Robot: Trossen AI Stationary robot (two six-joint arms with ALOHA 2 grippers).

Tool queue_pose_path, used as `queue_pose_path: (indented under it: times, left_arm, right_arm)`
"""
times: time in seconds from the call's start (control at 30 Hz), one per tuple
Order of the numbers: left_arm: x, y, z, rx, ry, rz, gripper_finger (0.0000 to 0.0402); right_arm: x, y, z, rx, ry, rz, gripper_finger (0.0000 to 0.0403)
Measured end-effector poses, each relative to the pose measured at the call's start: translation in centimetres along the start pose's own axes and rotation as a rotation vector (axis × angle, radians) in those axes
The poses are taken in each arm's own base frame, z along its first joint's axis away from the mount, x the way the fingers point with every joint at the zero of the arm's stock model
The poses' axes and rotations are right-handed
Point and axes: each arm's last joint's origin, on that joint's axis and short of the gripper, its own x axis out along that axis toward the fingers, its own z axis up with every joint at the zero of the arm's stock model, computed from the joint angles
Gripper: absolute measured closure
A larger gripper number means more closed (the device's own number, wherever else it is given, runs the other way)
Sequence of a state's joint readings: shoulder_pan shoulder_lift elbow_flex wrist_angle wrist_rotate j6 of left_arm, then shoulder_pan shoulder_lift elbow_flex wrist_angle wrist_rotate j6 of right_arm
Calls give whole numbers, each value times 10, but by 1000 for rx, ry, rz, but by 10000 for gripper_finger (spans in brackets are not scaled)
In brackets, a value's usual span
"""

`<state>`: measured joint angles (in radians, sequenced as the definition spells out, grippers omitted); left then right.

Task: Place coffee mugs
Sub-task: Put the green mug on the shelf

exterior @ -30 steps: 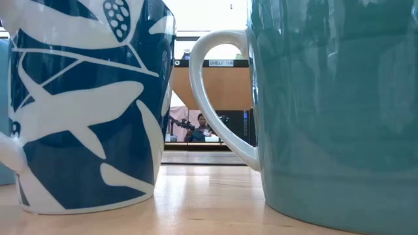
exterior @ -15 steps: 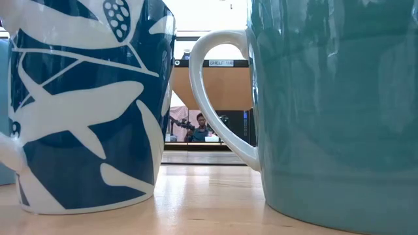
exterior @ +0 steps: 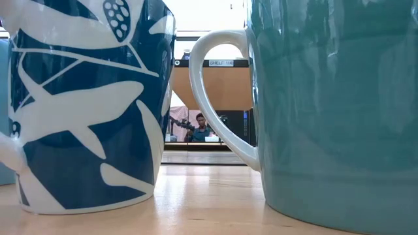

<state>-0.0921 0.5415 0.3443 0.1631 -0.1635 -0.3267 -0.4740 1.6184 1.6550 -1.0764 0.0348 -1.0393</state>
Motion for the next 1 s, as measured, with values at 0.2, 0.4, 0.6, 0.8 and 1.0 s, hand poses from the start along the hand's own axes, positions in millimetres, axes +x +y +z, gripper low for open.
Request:
queue_pose_path:
  times: [0.2, 0.4, 0.6, 0.8, 1.0]
  left_arm:
    - [0, 0, 0, -1, -1, 0, 280]
    - [0, 0, 0, -1, -1, 0, 280]
    - [0, 0, 0, -3, -1, 0, 280]
    - [0, 0, 0, -4, -4, -1, 280]
    - [0, 0, 1, -4, -6, -2, 280]
  right_arm:
    - [0, 3, 4, 2, -1, 6, 362]
    - [-1, 7, 4, 20, 12, 35, 364]
    - [-1, 7, 4, 33, 13, 34, 364]
    - [-1, 7, 5, 30, 9, 35, 357]
    - [-1, 7, 8, 24, -7, 17, 355]
